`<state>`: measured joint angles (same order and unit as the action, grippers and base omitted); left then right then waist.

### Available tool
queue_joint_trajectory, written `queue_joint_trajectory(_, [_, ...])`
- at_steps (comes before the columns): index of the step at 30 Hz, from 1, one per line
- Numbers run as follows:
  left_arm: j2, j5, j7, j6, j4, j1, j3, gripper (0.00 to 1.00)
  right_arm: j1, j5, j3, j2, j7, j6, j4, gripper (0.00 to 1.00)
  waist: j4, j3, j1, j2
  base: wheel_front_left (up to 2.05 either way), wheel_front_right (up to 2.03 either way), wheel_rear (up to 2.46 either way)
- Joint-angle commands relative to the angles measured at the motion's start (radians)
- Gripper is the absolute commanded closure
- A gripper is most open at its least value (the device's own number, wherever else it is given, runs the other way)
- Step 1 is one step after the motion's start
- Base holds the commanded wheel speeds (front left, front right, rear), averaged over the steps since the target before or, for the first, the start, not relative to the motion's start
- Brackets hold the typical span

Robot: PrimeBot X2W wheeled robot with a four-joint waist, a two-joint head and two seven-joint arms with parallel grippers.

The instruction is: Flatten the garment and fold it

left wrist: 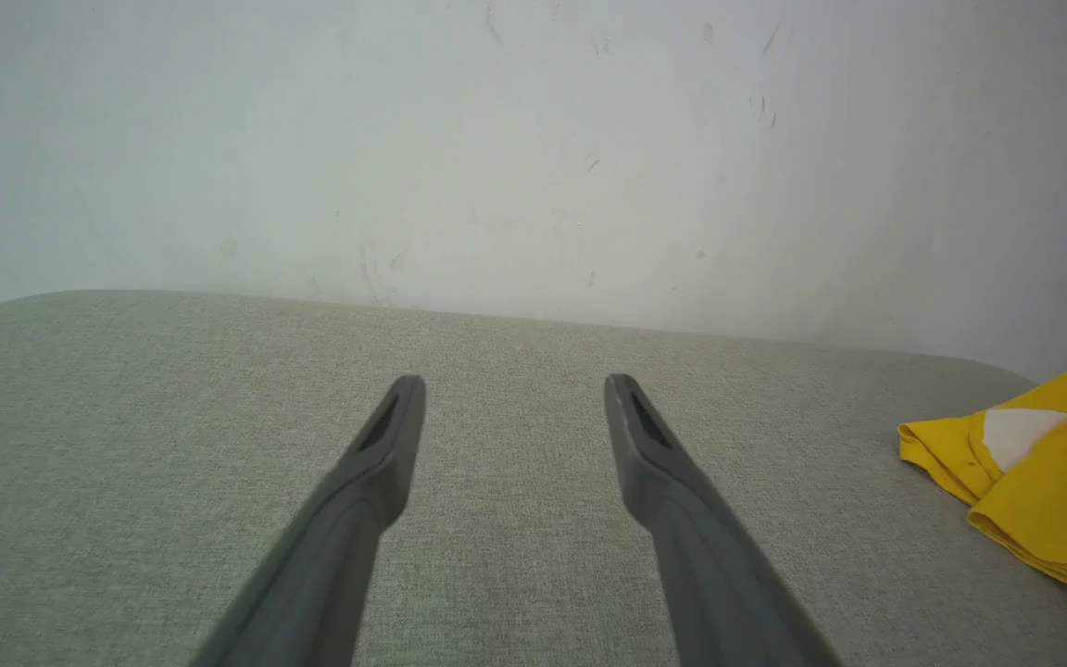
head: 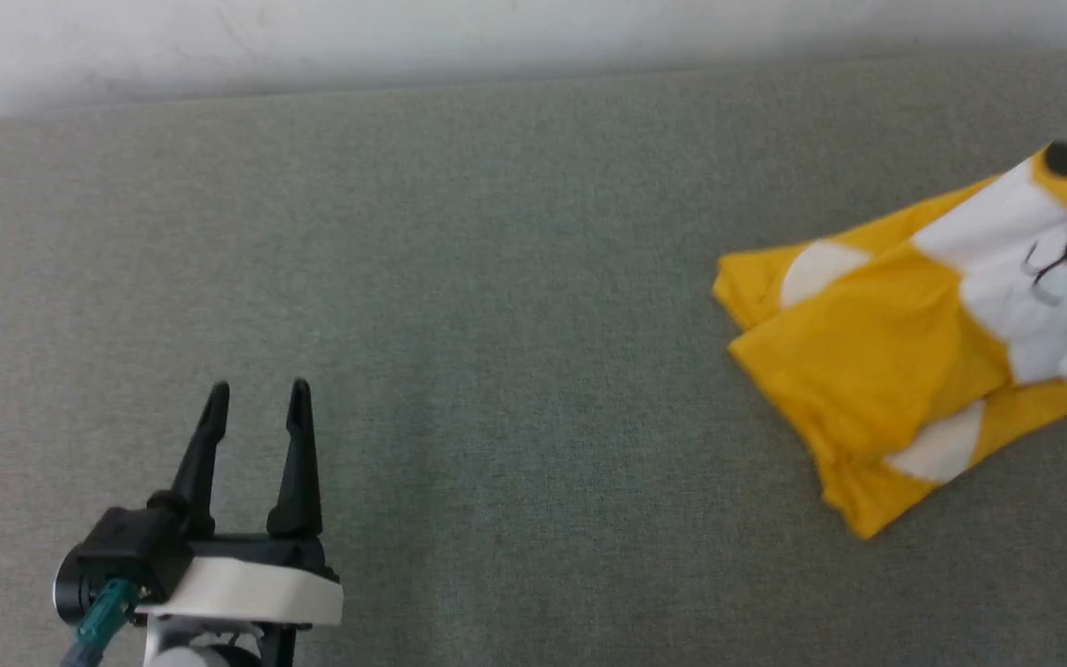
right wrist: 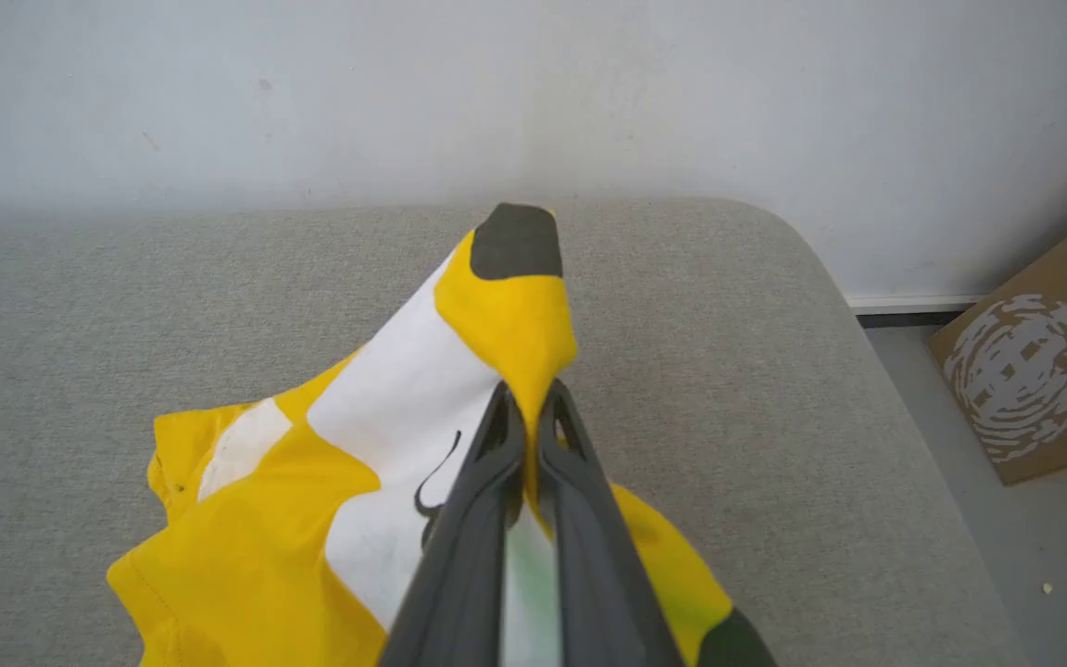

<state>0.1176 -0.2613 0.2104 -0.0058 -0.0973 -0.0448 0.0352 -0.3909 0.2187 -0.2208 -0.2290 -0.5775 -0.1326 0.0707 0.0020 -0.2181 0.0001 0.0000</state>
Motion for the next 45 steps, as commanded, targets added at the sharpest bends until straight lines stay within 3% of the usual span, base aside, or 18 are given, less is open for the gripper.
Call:
queue_joint_trajectory(1, [0.011,0.016,-0.001,0.007,-0.012,0.041,0.003,0.00,-0.055,-0.010,-0.020,-0.034,0.001,0.002,-0.006,1.00,-0.054,-0.100,-0.0001,0.0000,0.00,0.00,0.00])
queue_joint_trajectory(12, [0.038,0.051,0.003,0.017,-0.045,0.158,0.010,0.00,-0.208,-0.043,-0.084,-0.175,0.034,0.002,0.090,1.00,-0.089,-0.252,-0.0001,0.0000,0.00,0.00,0.00])
queue_joint_trajectory(19, [0.031,0.059,0.012,0.047,-0.089,0.213,-0.001,0.00,-0.281,-0.101,-0.128,-0.264,0.085,0.002,0.178,1.00,-0.087,-0.327,-0.0001,0.0000,0.00,0.00,0.00])
queue_joint_trajectory(30, [0.041,0.075,0.020,0.060,-0.157,0.241,0.001,0.00,-0.324,-0.178,-0.175,-0.322,0.165,0.002,0.326,1.00,-0.078,-0.394,-0.0001,0.0000,0.00,0.00,0.00])
queue_joint_trajectory(34, [0.041,0.077,0.021,0.070,-0.170,0.247,-0.003,0.00,-0.335,-0.196,-0.189,-0.315,0.180,0.002,0.373,0.58,-0.079,-0.403,-0.0001,0.0000,0.00,0.00,0.00])
queue_joint_trajectory(35, [0.042,0.078,0.021,0.071,-0.172,0.248,-0.003,0.00,-0.340,-0.202,-0.189,-0.315,0.186,0.002,0.383,0.12,-0.079,-0.404,-0.0001,0.0000,0.00,0.00,0.00])
queue_joint_trajectory(36, [0.043,0.078,0.021,0.071,-0.172,0.248,-0.003,0.00,-0.349,-0.209,-0.188,-0.316,0.193,0.002,0.394,0.00,-0.080,-0.405,-0.0001,0.0000,0.00,0.00,0.00])
queue_joint_trajectory(45, [0.034,0.060,0.031,0.076,-0.157,0.231,-0.005,0.00,-0.370,-0.212,-0.167,-0.279,0.279,0.002,0.457,0.00,-0.093,-0.329,-0.0001,0.0000,0.00,0.00,0.00])
